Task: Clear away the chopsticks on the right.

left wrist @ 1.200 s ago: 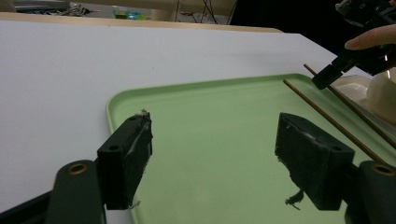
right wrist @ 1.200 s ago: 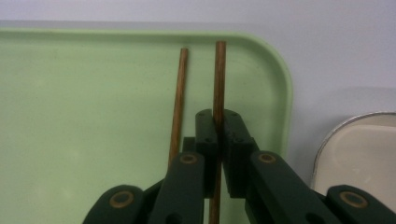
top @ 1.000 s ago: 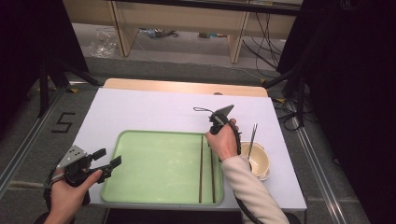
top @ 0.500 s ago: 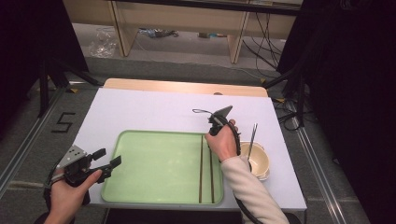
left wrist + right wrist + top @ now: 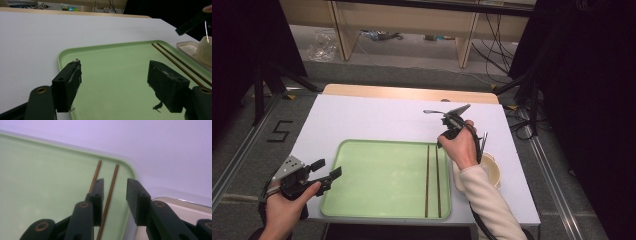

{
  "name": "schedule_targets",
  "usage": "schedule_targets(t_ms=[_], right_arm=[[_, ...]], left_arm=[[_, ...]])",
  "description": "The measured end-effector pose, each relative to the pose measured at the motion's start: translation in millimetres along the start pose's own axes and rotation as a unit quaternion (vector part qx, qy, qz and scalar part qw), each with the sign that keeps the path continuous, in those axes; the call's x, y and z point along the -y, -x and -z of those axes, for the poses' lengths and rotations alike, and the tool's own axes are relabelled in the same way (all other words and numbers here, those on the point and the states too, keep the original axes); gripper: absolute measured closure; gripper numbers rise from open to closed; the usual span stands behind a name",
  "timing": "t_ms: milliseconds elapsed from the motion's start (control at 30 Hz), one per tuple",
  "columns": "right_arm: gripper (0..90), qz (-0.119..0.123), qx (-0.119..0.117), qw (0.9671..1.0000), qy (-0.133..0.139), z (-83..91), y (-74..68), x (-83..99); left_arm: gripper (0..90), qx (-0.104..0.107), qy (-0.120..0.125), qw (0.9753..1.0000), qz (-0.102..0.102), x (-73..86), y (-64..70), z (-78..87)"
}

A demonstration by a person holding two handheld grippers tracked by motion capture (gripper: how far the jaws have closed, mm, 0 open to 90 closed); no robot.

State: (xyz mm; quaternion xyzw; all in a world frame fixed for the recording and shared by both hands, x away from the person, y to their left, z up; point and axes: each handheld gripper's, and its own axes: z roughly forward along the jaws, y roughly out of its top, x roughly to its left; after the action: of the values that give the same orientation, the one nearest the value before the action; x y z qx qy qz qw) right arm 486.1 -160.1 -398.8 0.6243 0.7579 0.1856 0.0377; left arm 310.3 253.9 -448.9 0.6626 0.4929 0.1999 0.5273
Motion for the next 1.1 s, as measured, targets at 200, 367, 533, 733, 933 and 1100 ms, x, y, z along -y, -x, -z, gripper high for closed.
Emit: schedule_targets(t_ms=[200,367,533,733,933,1100], right_arm=[[64.1,0.036,-0.019,0.999,0.018,31.9,10.3,0.6],[57.2,0.078,-0.019,0.9966,0.019,59.6,29.3,4.5],[56.6,0.059,-0.008,0.9978,0.03,76.2,40.9,7.8],[54.4,0.047,0.005,0.9976,0.05,89.2,58.5,15.0],[55.4,0.043,0.022,0.9971,0.058,90.9,78.5,18.5],[55.3,0.023,0.025,0.998,0.053,91.2,81.9,19.4]], left_arm=[[26.9,-0.003,-0.002,1.0,-0.003,-0.2,0.5,0.5],[26.9,0.001,0.0,1.0,-0.003,0.0,0.4,-0.4],[26.9,0.001,0.001,1.0,-0.003,-0.3,0.4,-0.8],[26.8,-0.002,0.001,1.0,-0.005,-1.2,1.6,-1.1],[26.8,-0.002,0.001,1.0,-0.006,-0.9,0.9,-0.4],[26.8,0.0,0.002,1.0,-0.006,-0.9,0.9,0.0]])
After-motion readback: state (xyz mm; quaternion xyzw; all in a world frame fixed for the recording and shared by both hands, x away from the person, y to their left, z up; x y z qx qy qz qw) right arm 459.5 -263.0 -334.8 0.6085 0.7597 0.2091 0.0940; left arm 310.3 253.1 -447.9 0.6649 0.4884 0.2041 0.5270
